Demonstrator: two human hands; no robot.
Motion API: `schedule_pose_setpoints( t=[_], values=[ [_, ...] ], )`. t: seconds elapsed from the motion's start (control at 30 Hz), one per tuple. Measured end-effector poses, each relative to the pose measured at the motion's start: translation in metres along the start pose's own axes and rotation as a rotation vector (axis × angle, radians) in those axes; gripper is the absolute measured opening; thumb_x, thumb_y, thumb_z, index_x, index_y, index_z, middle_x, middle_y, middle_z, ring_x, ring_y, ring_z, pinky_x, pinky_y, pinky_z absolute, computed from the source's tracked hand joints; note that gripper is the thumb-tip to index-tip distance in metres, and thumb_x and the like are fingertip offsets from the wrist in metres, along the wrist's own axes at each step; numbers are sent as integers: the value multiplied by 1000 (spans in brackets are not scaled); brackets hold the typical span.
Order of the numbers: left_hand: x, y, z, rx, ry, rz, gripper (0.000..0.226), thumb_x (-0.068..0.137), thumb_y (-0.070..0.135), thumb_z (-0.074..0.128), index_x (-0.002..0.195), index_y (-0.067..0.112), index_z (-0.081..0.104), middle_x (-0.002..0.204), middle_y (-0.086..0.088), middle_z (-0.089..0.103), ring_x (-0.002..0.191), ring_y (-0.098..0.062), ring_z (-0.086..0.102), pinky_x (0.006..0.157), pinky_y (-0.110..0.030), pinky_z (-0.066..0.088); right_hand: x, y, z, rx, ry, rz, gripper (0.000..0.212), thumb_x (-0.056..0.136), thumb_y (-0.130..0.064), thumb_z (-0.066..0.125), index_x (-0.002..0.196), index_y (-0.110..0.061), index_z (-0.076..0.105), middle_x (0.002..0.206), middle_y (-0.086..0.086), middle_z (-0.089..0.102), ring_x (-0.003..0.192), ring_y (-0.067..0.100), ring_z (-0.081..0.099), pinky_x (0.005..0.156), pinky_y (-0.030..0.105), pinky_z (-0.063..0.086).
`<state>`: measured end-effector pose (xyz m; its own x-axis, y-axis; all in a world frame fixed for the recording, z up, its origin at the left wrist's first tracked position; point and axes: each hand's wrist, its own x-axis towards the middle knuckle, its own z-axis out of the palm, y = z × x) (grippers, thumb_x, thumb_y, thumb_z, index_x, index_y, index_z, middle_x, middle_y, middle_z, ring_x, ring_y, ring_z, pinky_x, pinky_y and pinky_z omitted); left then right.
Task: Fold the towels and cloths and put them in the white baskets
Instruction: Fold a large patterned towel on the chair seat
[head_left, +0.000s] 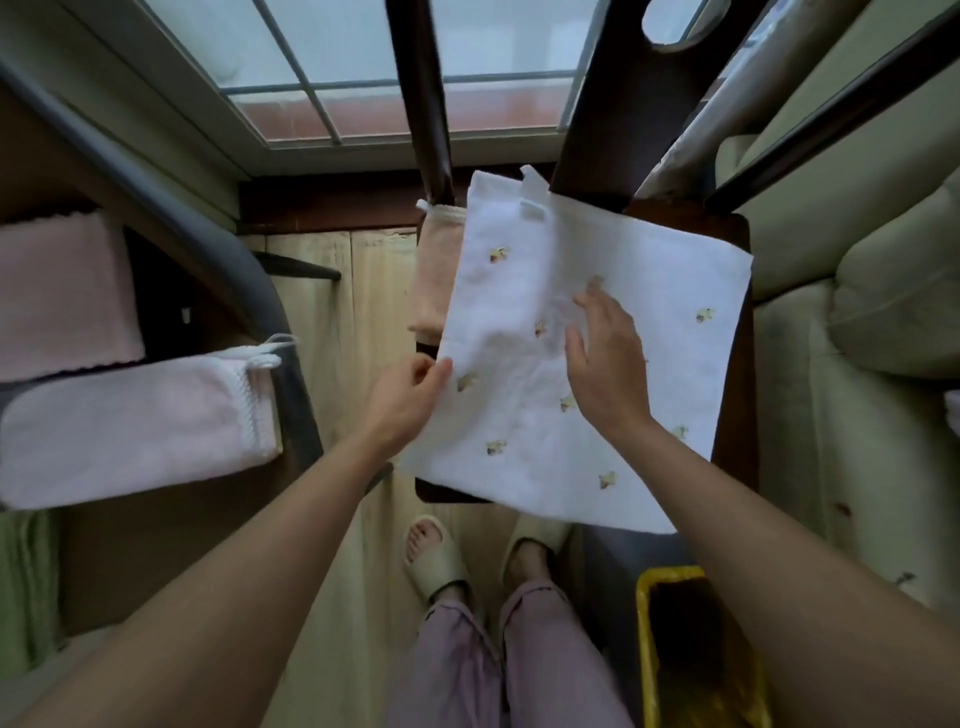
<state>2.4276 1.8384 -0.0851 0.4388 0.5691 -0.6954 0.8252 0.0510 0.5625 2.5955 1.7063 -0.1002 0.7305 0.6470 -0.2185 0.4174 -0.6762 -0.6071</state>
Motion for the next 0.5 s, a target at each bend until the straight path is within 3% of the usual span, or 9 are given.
schedule_pose_setpoints(
  t=[0.1, 0.2, 0.27, 0.37, 0.5],
  values=[
    [-23, -29, -2, 143, -179, -36, 37, 100, 40, 44, 108, 10, 65, 103, -8, 67, 93, -24, 64, 85, -42, 51, -43, -9, 9, -48, -93, -7, 42, 102, -16, 42, 143, -8, 42, 151, 11, 38, 141, 25, 31, 117, 38, 25],
    [-40, -52, -2, 205, -263, -23, 32, 101, 34, 45, 108, 11, 66, 100, -7, 68, 88, -21, 64, 76, -34, 51, -69, 1, 28, -130, -217, 74, 55, 103, -28, 40, 154, -16, 22, 162, 8, 13, 149, 24, 9, 120, 39, 11],
    [-46, -60, -2, 251, -238, 8, 32, 101, 34, 44, 99, 12, 67, 91, -8, 67, 82, -24, 63, 68, -34, 49, -73, 11, 38, -217, -296, 115, 63, 103, -39, 36, 156, -22, 6, 163, 4, -5, 150, 22, -7, 120, 43, 0],
    [-51, -61, -6, 501, -127, 95, 33, 102, 36, 41, 92, 14, 64, 81, -4, 62, 70, -19, 57, 55, -27, 37, -80, 19, 47, -320, -337, 77, 69, 102, -45, 33, 155, -23, -4, 161, 3, -18, 148, 23, -17, 119, 44, -8],
    [-52, -59, -11, 594, -43, 87, 26, 100, 37, 44, 106, 15, 58, 91, 0, 58, 82, -18, 57, 63, -28, 39, -79, 18, 49, -304, -378, 86, 70, 102, -45, 34, 155, -22, -4, 161, 3, -19, 148, 24, -17, 118, 45, -8]
  ],
)
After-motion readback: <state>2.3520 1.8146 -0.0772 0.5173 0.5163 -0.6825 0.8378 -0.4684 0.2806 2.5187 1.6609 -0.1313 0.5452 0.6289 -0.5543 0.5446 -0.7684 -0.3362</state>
